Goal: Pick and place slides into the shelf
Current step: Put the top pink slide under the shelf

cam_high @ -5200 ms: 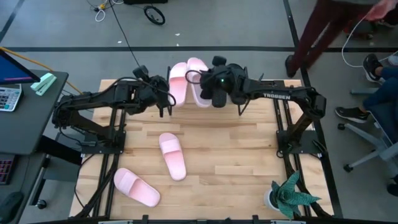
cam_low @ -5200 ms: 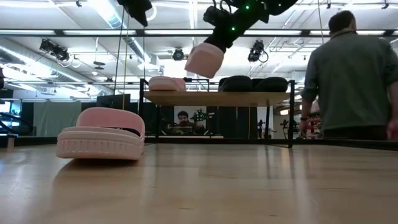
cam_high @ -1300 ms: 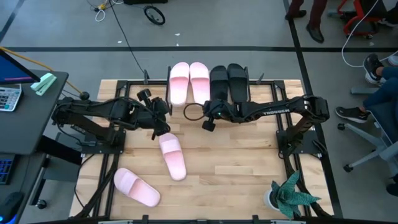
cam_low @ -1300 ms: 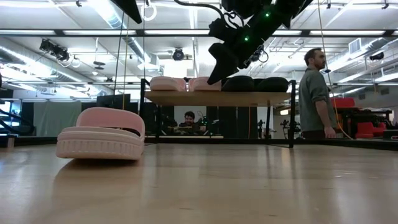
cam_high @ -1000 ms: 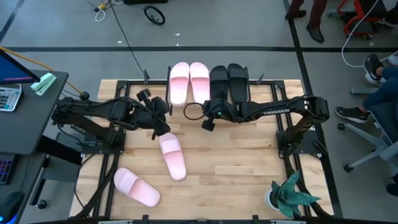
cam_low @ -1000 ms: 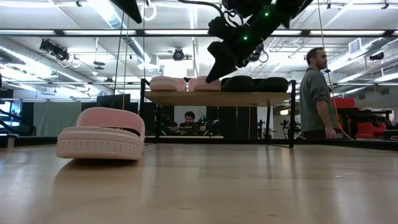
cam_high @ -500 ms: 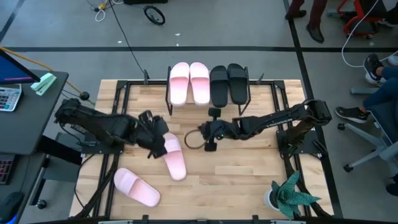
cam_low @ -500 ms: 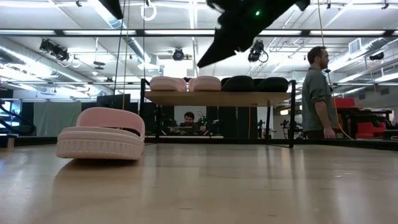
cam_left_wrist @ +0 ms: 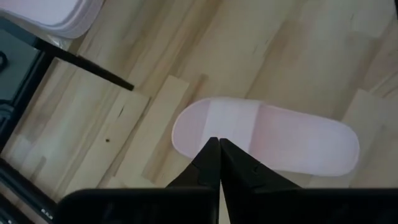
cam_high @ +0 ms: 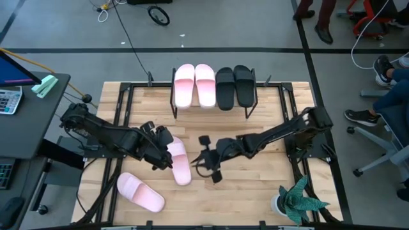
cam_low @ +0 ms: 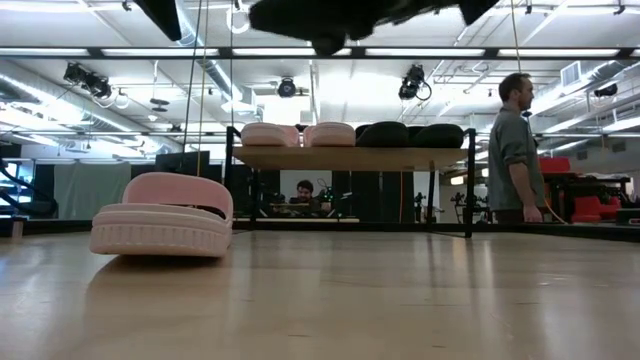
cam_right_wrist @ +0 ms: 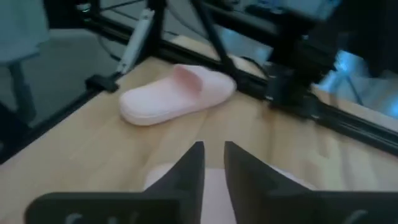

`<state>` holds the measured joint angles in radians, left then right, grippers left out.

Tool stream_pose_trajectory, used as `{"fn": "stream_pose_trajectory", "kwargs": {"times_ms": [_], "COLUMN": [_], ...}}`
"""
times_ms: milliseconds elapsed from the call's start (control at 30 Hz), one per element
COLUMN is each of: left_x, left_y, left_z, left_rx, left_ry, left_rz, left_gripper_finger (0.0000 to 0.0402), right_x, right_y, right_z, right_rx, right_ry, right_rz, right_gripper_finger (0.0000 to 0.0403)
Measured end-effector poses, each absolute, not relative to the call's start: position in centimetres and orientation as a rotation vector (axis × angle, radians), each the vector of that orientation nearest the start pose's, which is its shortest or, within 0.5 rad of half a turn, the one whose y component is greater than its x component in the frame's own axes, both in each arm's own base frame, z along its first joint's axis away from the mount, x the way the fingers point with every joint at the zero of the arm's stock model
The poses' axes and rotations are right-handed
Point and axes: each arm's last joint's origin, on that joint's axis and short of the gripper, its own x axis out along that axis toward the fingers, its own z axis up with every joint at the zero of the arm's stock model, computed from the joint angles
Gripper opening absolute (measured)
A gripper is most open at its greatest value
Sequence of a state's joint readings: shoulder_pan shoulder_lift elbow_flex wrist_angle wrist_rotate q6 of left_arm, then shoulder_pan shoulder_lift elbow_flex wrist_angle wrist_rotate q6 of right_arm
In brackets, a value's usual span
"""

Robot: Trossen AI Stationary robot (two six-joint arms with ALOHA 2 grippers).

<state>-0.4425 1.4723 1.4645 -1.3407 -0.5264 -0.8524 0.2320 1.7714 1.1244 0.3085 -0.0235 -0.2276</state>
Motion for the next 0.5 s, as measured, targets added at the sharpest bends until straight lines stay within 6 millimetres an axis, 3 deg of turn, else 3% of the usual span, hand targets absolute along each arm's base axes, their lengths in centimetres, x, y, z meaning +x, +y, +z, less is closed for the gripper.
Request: {"fn": "stream_pose_trajectory", "kwargs": {"times_ms": [233,500], "left_x": [24.0,23.6], "left_y": [-10.0,-9.8], "left_z": [33.4,33.3], "left_rx": [-0.108,-0.078], "left_ry": [1.045,1.078], "left_rz": [0.538,0.553], "left_gripper_finger": [0.0012,0.0015], "right_x": [42.6,47.5], "right_y": [9.2,7.3], "right_z": [18.2,18.1], "right_rx": [-0.311,-0.464], "right_ry": [0.395,0.612], "right_rz": [0.311,0.158], "right_gripper_finger": [0.0105,0.0139]}}
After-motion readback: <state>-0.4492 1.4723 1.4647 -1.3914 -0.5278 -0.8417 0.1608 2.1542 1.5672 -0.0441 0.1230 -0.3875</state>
